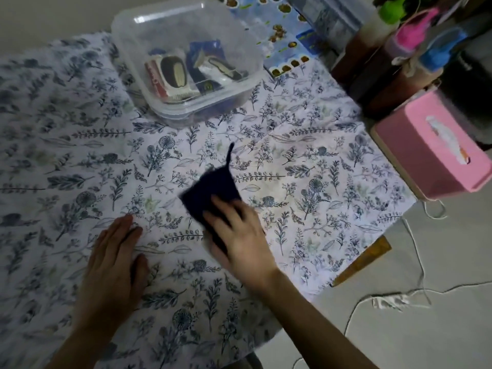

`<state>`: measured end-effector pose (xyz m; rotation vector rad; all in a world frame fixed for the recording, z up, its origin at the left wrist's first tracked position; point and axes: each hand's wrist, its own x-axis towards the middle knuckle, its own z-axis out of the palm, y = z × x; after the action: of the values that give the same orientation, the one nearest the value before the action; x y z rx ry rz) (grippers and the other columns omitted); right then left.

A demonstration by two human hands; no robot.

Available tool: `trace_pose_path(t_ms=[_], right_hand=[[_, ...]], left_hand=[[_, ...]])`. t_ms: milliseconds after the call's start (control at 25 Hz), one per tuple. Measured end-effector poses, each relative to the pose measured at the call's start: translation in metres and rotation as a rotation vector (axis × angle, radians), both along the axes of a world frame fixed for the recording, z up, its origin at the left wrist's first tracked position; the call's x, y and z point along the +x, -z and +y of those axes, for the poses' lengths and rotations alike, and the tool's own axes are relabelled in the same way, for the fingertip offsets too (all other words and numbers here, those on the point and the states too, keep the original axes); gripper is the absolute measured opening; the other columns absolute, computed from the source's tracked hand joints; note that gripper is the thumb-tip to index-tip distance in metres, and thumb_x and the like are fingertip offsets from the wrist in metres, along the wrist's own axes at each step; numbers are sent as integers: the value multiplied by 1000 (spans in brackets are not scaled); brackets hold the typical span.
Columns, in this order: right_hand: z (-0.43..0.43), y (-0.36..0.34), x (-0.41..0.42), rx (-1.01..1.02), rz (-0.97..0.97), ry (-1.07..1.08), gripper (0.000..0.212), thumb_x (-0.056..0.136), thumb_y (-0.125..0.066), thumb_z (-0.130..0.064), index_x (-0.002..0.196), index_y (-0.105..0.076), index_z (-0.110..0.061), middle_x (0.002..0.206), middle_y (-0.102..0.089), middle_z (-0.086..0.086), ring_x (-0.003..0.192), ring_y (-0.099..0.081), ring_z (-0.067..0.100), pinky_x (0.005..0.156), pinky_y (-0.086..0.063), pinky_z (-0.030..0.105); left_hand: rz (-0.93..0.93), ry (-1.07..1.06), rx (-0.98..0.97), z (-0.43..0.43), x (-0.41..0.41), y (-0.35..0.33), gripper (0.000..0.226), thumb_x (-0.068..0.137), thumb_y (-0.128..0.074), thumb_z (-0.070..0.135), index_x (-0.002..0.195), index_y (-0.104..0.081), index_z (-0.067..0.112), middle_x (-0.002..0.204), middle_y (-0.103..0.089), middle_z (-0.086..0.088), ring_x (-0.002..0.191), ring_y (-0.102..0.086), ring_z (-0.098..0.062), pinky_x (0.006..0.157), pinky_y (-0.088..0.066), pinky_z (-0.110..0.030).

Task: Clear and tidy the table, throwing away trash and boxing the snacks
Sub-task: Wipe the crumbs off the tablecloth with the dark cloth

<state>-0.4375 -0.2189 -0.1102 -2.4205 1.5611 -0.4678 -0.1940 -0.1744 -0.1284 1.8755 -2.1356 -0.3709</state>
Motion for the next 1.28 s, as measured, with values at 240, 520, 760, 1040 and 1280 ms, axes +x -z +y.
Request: trace_pose_path(t_ms=[240,520,760,1040,1280], right_hand=[[27,2,-156,-35,158,-314,39,90,-55,-36,124,-56,-17,140,-50,8,126,-48,27,98,-43,46],[-133,-4,-177,10,196,669,59,91,-36,-41,138,-42,-6,143,-43,24,126,-40,45,107,-31,53],[-131,-9,-49,-26,53,493,45,95,-46,-34,134,-49,-13,141,-48,12,129,-39,33,112,-31,48],[31,-1,-13,80,62,-124,44,90,-52,-34,132,-51,-22,145,-46,1,127,-42,28,105,-41,45],[7,-3,-156,-40,153,-220,44,92,-51,-36,130,-51,-13,139,-50,11,127,-45,27,101,-42,49]], left_hand=[[-19,-23,51,-2,2,1,55,94,-29,35,134,-47,1,150,-38,-15,143,-30,-30,117,-24,-49],[-16,-5,78,0,5,4,56,94,-31,35,137,-46,2,153,-35,-14,145,-26,-28,117,-24,-49],[-19,2,47,0,3,2,53,93,-33,32,134,-48,0,151,-37,-16,144,-29,-29,116,-26,-50],[-9,-22,20,0,1,3,53,92,-33,31,132,-49,-1,151,-37,-15,143,-31,-31,117,-24,-50],[-38,-14,40,0,4,5,54,93,-34,32,135,-47,1,152,-36,-14,145,-28,-29,116,-28,-51]])
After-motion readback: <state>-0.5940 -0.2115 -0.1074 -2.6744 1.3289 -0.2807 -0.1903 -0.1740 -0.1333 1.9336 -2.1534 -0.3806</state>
